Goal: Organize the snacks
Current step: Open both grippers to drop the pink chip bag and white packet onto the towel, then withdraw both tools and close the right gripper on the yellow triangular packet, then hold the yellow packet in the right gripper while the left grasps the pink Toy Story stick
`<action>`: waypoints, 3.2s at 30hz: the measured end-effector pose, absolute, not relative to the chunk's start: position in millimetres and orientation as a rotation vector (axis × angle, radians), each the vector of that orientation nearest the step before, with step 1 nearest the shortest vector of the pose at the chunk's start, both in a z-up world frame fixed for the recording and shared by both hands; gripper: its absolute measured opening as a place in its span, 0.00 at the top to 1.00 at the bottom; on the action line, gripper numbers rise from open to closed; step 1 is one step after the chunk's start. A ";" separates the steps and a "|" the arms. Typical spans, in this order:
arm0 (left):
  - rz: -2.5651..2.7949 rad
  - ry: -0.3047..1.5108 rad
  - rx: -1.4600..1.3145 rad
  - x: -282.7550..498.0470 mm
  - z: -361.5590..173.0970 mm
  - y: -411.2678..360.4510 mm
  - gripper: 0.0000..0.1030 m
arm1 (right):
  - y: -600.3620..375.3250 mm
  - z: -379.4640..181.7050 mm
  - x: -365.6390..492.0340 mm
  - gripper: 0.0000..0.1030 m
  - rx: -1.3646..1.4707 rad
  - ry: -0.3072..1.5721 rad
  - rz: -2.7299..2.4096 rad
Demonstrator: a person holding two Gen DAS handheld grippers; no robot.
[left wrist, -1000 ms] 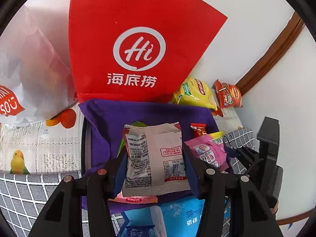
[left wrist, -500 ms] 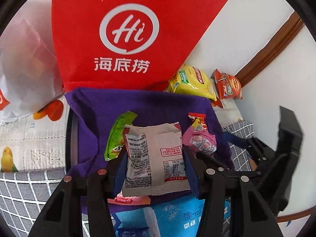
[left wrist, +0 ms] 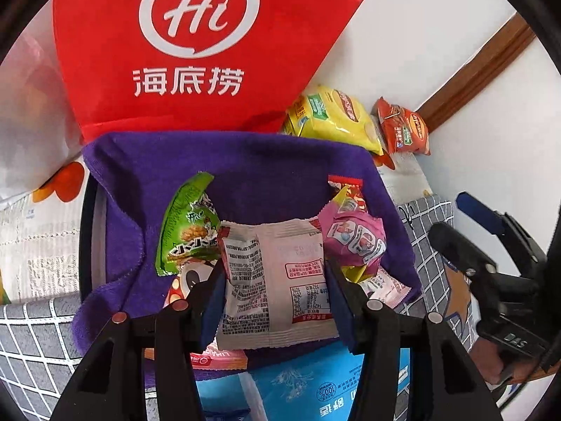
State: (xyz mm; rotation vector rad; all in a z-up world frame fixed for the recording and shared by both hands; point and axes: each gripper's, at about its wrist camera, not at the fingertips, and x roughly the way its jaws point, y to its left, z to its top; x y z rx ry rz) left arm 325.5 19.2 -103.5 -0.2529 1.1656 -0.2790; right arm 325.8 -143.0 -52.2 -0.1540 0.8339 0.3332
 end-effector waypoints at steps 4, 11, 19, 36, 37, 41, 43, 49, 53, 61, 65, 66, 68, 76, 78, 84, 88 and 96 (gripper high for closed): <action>-0.278 1.175 -0.258 326.3 -106.6 19.7 0.50 | -140.5 -47.7 319.5 0.20 -0.166 0.818 0.343; -0.280 1.181 -0.262 327.2 -107.5 20.9 0.45 | -127.4 -45.0 310.8 0.20 -0.229 0.792 0.325; -0.288 1.121 -0.301 320.5 -85.3 30.3 0.32 | -123.0 -37.6 298.8 0.20 -0.240 0.759 0.316; -0.315 0.924 -0.243 273.4 -9.7 32.7 0.32 | -140.0 -15.4 237.8 0.20 -0.134 0.789 0.272; -0.320 0.915 -0.235 270.2 -5.8 30.8 0.32 | -143.2 -14.3 229.5 0.20 -0.126 0.783 0.277; -0.323 0.881 -0.192 252.8 9.5 19.8 0.32 | -157.2 -12.7 191.7 0.20 -0.084 0.762 0.298; -0.324 0.879 -0.174 245.8 13.9 12.9 0.32 | -162.3 -14.7 175.7 0.20 -0.084 0.761 0.296; -0.350 0.871 -0.147 222.5 23.5 4.3 0.32 | -173.3 -31.6 136.4 0.20 -0.029 0.814 0.343; -0.300 0.893 -0.144 204.4 20.1 22.2 0.32 | -164.6 -45.5 116.2 0.20 -0.004 0.831 0.388; -0.164 0.929 -0.202 167.9 0.6 89.4 0.32 | -109.4 -73.8 83.1 0.20 -0.114 0.844 0.485; -0.104 0.943 -0.206 143.7 -17.1 121.3 0.32 | -77.5 -89.1 68.4 0.20 -0.154 0.835 0.555; -0.092 0.948 -0.211 140.1 -22.0 127.1 0.32 | -68.1 -93.2 64.3 0.20 -0.166 0.833 0.578; -0.078 0.963 -0.228 133.9 -33.9 139.9 0.32 | -56.7 -97.1 59.0 0.20 -0.181 0.825 0.608; -0.083 1.026 -0.275 121.5 -69.6 161.3 0.32 | -10.5 -118.2 55.8 0.20 -0.262 0.826 0.665; -0.076 1.025 -0.267 120.0 -72.0 161.9 0.32 | -0.8 -128.0 60.3 0.20 -0.297 0.834 0.651; -0.076 1.031 -0.253 118.3 -78.2 158.8 0.32 | 6.1 -149.1 66.5 0.40 -0.366 0.862 0.629; -0.078 1.044 -0.244 123.1 -86.7 149.5 0.32 | -8.6 -145.5 63.0 0.59 -0.364 0.836 0.617; -0.152 1.048 -0.206 142.4 -98.0 106.8 0.32 | -78.8 -118.1 62.1 0.59 -0.246 0.782 0.542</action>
